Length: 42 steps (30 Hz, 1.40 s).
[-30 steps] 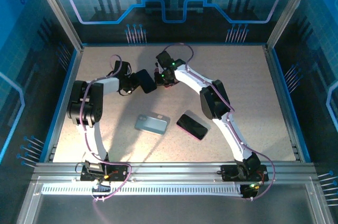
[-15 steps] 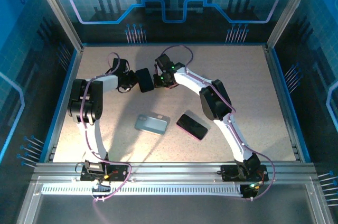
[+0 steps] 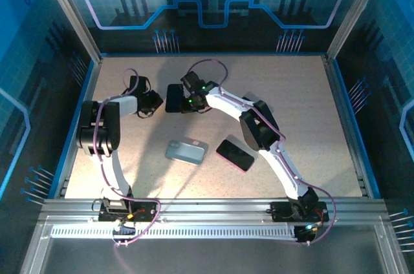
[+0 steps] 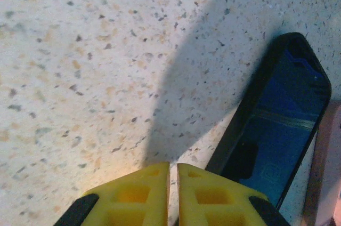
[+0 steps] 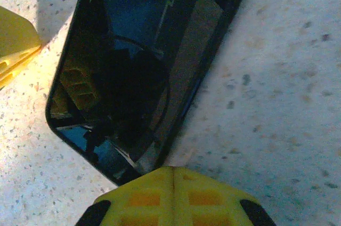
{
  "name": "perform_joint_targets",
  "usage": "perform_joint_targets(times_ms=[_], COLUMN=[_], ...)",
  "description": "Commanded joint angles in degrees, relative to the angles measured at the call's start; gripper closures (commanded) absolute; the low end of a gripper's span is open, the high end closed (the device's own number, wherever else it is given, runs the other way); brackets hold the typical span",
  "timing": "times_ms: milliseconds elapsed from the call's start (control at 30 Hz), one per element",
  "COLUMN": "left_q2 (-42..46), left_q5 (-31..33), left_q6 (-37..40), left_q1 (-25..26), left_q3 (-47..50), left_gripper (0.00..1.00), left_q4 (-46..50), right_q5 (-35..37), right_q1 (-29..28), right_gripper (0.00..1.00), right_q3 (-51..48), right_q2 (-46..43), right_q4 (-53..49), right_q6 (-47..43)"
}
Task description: Put the phone into the phone case
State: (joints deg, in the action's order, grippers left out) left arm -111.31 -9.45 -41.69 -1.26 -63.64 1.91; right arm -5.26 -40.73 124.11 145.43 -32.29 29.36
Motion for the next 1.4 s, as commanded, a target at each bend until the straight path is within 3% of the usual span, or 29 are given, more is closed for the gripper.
perform_joint_targets(times_ms=[0, 233, 433, 667, 933, 1000, 1167, 1367], left_q2=[3.45, 7.05, 13.03, 22.53, 29.98, 30.59, 30.68, 29.16], left_q5=[0.71, 0.49, -1.83, -0.92, 1.79, 1.96, 2.89, 5.3], left_q6=[0.3, 0.26, -1.19, -1.07, -3.04, -4.06, -5.24, -7.53], left_q1=[-0.68, -0.68, -0.29, 6.2, 16.76, 18.03, 22.04, 26.32], left_q3=[1.79, 4.23, 8.19, 13.4, 19.03, 19.64, 19.54, 19.09], left_gripper=[0.87, 0.87, 0.87, 0.86, 0.81, 0.81, 0.79, 0.77], left_q4=[1.25, 1.6, 1.53, 4.47, 4.9, 4.88, 4.06, 2.69], right_q5=[-2.65, -1.82, -1.04, -3.36, 3.58, 4.21, 6.26, 3.94], right_q1=[-1.98, -2.03, -0.49, 5.56, 12.93, 15.36, 20.14, 27.07], right_gripper=[1.0, 1.0, 1.0, 0.81, 0.56, 0.48, 0.41, 0.33], right_q3=[1.51, 2.75, -7.48, -31.38, -49.62, -51.61, -52.31, -49.26], right_q2=[2.18, 1.86, -9.46, -30.58, -46.94, -48.79, -49.22, -43.43], right_q4=[-2.16, -3.83, -1.6, 4.79, 2.26, 2.07, 2.15, 4.08], right_q6=[0.7, 0.03, -1.37, -1.41, -6.92, -7.97, -12.1, -12.01])
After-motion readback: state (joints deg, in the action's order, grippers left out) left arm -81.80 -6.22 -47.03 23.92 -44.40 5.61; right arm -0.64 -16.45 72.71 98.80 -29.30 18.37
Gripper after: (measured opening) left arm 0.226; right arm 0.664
